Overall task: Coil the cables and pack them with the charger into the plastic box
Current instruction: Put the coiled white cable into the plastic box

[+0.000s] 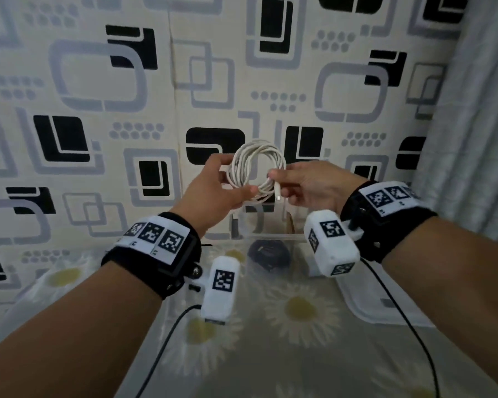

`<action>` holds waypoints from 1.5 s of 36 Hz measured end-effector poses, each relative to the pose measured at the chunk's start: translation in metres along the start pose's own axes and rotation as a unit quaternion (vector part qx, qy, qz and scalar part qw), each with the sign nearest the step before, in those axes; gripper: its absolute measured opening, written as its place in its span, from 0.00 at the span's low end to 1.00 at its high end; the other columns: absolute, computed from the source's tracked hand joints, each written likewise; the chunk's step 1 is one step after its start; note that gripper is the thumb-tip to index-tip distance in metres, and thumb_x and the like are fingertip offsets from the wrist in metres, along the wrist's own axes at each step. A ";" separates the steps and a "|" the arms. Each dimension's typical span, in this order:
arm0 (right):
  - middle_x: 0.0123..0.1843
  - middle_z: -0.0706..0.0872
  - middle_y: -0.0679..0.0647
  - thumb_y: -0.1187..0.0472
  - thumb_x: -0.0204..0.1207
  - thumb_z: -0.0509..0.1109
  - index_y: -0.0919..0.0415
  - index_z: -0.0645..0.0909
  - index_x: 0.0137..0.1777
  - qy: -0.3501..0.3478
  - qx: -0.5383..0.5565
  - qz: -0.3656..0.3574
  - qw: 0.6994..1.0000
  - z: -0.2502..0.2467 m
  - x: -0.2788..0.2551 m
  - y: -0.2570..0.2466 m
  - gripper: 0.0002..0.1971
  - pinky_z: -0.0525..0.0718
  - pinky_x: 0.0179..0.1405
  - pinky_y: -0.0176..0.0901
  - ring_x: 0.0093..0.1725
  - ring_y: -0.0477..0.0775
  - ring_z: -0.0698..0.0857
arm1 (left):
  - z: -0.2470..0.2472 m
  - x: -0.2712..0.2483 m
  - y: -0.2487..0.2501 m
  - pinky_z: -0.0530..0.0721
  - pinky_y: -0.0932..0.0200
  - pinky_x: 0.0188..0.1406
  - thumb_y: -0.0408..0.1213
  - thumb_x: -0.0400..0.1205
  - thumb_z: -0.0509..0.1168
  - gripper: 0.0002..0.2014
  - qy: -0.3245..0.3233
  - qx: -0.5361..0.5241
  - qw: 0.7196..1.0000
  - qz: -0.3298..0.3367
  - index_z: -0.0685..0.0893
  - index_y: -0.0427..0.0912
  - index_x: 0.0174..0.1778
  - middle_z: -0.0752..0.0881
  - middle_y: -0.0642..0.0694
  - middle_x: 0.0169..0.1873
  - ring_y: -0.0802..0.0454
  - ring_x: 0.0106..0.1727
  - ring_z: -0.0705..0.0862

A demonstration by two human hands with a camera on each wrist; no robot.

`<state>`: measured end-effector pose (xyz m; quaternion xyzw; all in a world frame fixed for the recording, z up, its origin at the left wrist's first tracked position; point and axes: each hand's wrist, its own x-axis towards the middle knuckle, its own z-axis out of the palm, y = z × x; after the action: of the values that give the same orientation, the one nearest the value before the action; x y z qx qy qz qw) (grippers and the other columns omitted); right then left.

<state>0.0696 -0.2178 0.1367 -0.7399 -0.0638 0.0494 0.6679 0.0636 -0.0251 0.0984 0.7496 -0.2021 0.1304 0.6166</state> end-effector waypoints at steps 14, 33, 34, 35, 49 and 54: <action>0.32 0.84 0.55 0.66 0.73 0.76 0.70 0.84 0.52 0.103 -0.034 -0.040 0.993 -0.021 0.042 0.008 0.10 0.78 0.23 0.34 0.26 0.45 0.79 | 0.026 0.037 -0.023 0.89 0.48 0.54 0.52 0.70 0.79 0.38 -0.006 0.014 0.999 -0.030 0.68 0.55 0.73 0.83 0.47 0.60 0.51 0.56 0.87; 0.30 0.87 0.61 0.60 0.70 0.76 0.75 0.87 0.40 0.117 -0.362 0.061 0.923 -0.025 0.082 0.041 0.14 0.76 0.32 0.45 0.30 0.56 0.79 | 0.030 0.068 -0.089 0.76 0.55 0.61 0.41 0.86 0.59 0.21 -0.039 0.172 0.962 -0.208 0.75 0.47 0.75 0.82 0.42 0.59 0.48 0.56 0.78; 0.30 0.86 0.61 0.61 0.70 0.75 0.74 0.87 0.37 0.109 -0.382 0.069 0.915 -0.023 0.083 0.042 0.12 0.75 0.30 0.43 0.28 0.56 0.78 | 0.031 0.067 -0.091 0.76 0.55 0.61 0.41 0.86 0.59 0.21 -0.043 0.168 0.963 -0.207 0.74 0.47 0.76 0.82 0.42 0.59 0.47 0.56 0.78; 0.28 0.86 0.59 0.61 0.70 0.74 0.71 0.85 0.33 0.099 -0.403 0.077 0.906 -0.022 0.085 0.042 0.11 0.75 0.29 0.41 0.26 0.55 0.77 | 0.032 0.066 -0.094 0.75 0.55 0.60 0.41 0.86 0.58 0.21 -0.046 0.167 0.963 -0.206 0.74 0.47 0.76 0.81 0.41 0.61 0.46 0.57 0.79; 0.17 0.79 0.48 0.61 0.78 0.68 0.59 0.75 0.29 -0.041 -0.598 0.128 0.790 0.002 0.100 0.056 0.15 0.75 0.21 0.34 0.19 0.46 0.77 | 0.042 0.067 -0.115 0.83 0.53 0.44 0.36 0.87 0.54 0.21 -0.042 0.160 0.971 -0.173 0.69 0.47 0.78 0.80 0.40 0.60 0.52 0.38 0.81; 0.14 0.79 0.44 0.62 0.72 0.73 0.54 0.72 0.30 -0.050 -0.613 0.117 0.780 0.004 0.109 0.065 0.14 0.75 0.15 0.29 0.21 0.41 0.79 | 0.043 0.067 -0.119 0.81 0.59 0.39 0.35 0.86 0.54 0.22 -0.034 0.160 0.973 -0.162 0.69 0.47 0.78 0.75 0.38 0.73 0.56 0.38 0.80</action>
<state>0.1788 -0.2029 0.0734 -0.9913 -0.0275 0.1146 0.0584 0.1760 -0.0579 0.0161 0.8652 -0.0754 0.0334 0.4946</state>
